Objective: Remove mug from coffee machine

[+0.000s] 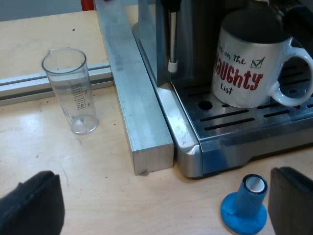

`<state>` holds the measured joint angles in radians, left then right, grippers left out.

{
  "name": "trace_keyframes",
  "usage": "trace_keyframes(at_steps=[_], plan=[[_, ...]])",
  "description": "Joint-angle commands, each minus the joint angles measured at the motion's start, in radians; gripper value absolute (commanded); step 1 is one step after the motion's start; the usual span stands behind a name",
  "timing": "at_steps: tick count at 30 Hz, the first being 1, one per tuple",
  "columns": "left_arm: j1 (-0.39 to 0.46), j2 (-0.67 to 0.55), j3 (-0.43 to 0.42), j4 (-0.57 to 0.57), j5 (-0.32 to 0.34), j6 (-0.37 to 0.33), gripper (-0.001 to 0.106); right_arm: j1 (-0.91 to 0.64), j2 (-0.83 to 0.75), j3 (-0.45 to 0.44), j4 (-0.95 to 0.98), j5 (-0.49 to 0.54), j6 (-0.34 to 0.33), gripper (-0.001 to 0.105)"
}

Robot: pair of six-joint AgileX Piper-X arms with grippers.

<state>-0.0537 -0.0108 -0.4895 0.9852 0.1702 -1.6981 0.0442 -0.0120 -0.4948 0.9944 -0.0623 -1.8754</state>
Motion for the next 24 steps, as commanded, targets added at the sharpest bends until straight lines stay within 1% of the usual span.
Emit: trace_keyframes(at_steps=[1,18,19,20,21,24], plan=[[0.002,-0.141,0.0,-0.014,0.005,-0.007,0.086,-0.004,-0.032,-0.005,-0.019,-0.002,-0.01,0.066],[0.002,-0.141,0.0,-0.014,0.007,-0.007,0.086,-0.004,-0.032,-0.005,-0.019,-0.002,-0.005,0.066],[0.002,-0.141,0.0,-0.014,0.011,-0.007,0.086,-0.004,-0.032,-0.005,-0.019,-0.002,0.007,0.066],[0.002,-0.141,0.0,-0.014,0.03,-0.009,0.086,-0.004,-0.032,-0.007,-0.021,-0.006,0.01,0.066],[0.002,-0.135,0.0,-0.014,0.05,-0.01,0.086,-0.004,-0.032,-0.012,-0.02,-0.021,0.009,0.066],[0.002,-0.12,-0.008,-0.005,0.074,-0.015,0.086,-0.004,-0.024,-0.031,-0.018,-0.05,0.009,0.066]])
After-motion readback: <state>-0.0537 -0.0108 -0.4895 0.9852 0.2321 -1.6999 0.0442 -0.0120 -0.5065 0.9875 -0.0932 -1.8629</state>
